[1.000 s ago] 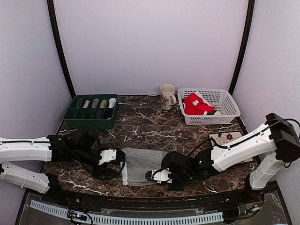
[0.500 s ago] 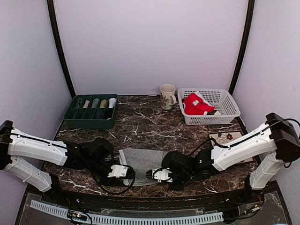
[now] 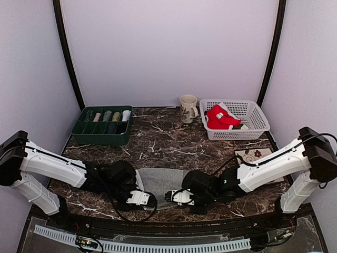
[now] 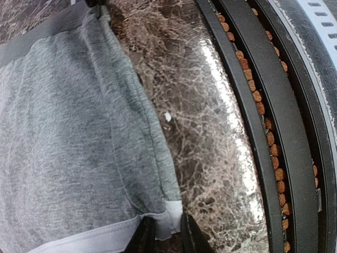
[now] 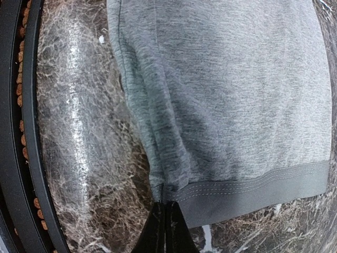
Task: Roll the underwear
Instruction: Pick up the underwear from the center of the board.
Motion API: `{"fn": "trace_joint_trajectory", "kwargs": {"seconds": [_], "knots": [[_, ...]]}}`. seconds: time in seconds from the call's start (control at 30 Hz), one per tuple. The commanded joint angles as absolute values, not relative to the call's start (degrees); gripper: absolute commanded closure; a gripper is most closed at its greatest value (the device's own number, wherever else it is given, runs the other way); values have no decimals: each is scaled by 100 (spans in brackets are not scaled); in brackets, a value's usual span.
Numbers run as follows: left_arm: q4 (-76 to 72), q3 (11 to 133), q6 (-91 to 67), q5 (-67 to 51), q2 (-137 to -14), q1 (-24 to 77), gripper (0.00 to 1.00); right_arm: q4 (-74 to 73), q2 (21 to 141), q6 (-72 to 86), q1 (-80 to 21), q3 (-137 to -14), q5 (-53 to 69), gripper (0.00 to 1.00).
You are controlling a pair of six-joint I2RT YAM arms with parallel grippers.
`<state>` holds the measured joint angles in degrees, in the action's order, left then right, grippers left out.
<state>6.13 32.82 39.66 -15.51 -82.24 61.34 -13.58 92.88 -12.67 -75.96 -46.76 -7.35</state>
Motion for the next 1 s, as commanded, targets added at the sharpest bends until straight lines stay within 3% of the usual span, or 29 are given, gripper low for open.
{"fn": "trace_joint_trajectory", "kwargs": {"seconds": [0.0, 0.07, 0.2, 0.57, 0.97], "knots": [[991, 3297, 4167, -1402, -8445, 6295, 88, -1384, 9173, -1128, -7569, -4652, -718, 100], [1039, 3321, 4054, -1400, -8351, 6299, 96, -1418, 8979, -1088, -7570, -4662, -664, 100], [1178, 3280, 3902, -1740, -7913, 6301, 100, -1503, 8811, -1010, -7571, -4666, -480, 100], [1360, 3445, 3601, -1845, -7394, 6212, 100, -1654, 8397, -999, -7396, -4704, -236, 100], [1164, 4018, 3333, -2338, -7707, 5067, 100, -1701, 8438, -1188, -6603, -4947, -45, 100]]}}
